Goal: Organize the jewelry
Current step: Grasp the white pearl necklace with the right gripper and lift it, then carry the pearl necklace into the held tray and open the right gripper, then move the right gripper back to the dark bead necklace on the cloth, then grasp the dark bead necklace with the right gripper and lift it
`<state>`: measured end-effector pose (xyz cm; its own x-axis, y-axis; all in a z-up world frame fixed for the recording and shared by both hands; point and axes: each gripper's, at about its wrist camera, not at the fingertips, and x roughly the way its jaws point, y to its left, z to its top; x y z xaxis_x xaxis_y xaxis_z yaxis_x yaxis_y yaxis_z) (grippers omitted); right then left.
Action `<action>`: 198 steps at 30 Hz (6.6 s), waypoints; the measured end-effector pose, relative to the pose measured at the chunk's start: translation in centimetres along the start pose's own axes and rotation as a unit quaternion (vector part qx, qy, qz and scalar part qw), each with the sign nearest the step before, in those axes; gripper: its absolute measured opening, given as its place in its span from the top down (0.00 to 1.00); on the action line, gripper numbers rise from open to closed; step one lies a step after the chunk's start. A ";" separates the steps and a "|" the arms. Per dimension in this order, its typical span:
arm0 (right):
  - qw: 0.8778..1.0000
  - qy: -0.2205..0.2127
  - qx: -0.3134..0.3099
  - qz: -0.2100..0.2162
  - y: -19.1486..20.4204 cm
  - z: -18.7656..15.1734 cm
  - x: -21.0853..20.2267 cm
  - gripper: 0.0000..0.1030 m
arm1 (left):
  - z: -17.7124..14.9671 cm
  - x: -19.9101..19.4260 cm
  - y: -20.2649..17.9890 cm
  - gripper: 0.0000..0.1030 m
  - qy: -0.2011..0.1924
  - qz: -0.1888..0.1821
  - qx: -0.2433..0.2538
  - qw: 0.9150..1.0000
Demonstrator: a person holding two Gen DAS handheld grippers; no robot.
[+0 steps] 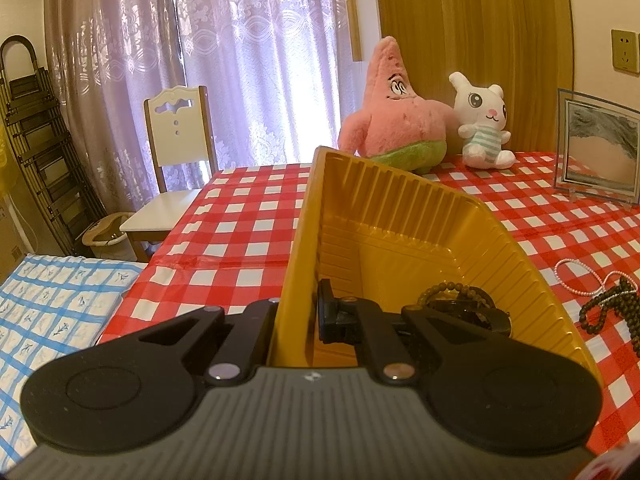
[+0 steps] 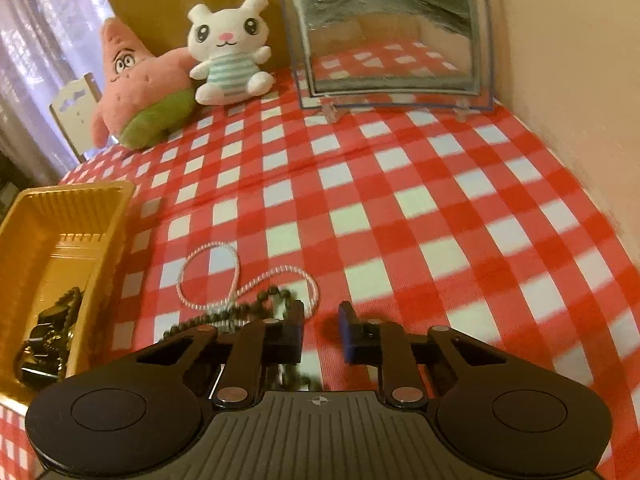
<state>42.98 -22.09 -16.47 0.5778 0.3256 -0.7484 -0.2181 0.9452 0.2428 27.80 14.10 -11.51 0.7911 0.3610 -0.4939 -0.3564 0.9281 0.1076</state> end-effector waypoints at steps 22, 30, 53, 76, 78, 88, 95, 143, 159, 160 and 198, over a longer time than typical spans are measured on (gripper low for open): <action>0.980 0.012 -0.196 -0.028 3.0 0.3 2.9 0.99 | 0.1 0.0 -0.1 0.94 0.000 0.000 0.001 1.000; 0.982 -0.053 -0.177 0.033 4.9 1.8 -2.8 0.99 | -0.1 0.1 0.3 0.94 0.000 0.000 -0.001 1.000; 0.963 -0.144 -0.196 0.115 10.2 5.9 -14.6 0.99 | 0.0 0.3 0.3 0.94 0.001 0.000 -0.002 1.000; 0.945 -0.147 -0.223 0.187 16.5 6.5 -17.6 0.99 | 0.2 0.6 0.1 0.94 0.001 -0.004 -0.011 1.000; 0.943 -0.144 -0.223 0.199 17.5 6.6 -17.4 0.99 | 0.2 0.6 0.1 0.94 0.001 -0.004 -0.012 1.000; 0.932 -0.126 -0.213 0.264 23.9 6.7 -13.9 0.99 | 0.2 0.7 0.0 0.94 0.002 -0.006 -0.018 1.000; 0.931 -0.112 -0.189 0.290 26.7 6.2 -9.9 0.99 | 0.1 0.7 0.1 0.94 0.003 -0.008 -0.022 1.000; 0.999 -0.011 -0.014 0.037 4.8 -3.0 -10.2 0.54 | -0.1 1.2 0.6 0.94 0.009 -0.009 -0.020 1.000; 0.998 0.035 -0.054 -0.015 2.6 -4.1 -4.8 0.42 | -0.1 1.1 0.7 0.93 0.010 -0.006 -0.017 1.000; 0.997 0.037 -0.058 -0.015 2.7 -4.1 -4.4 0.42 | -0.1 1.1 0.6 0.93 0.010 -0.007 -0.016 1.000; 0.989 0.023 -0.141 -0.027 8.7 -5.8 0.2 0.80 | -0.5 0.8 0.9 0.93 0.011 -0.003 -0.015 1.000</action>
<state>36.69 -13.93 -18.09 0.5587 0.2676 -0.7850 -0.4031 0.9148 0.0250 27.84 15.20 -12.22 0.7819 0.3530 -0.5138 -0.3664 0.9271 0.0794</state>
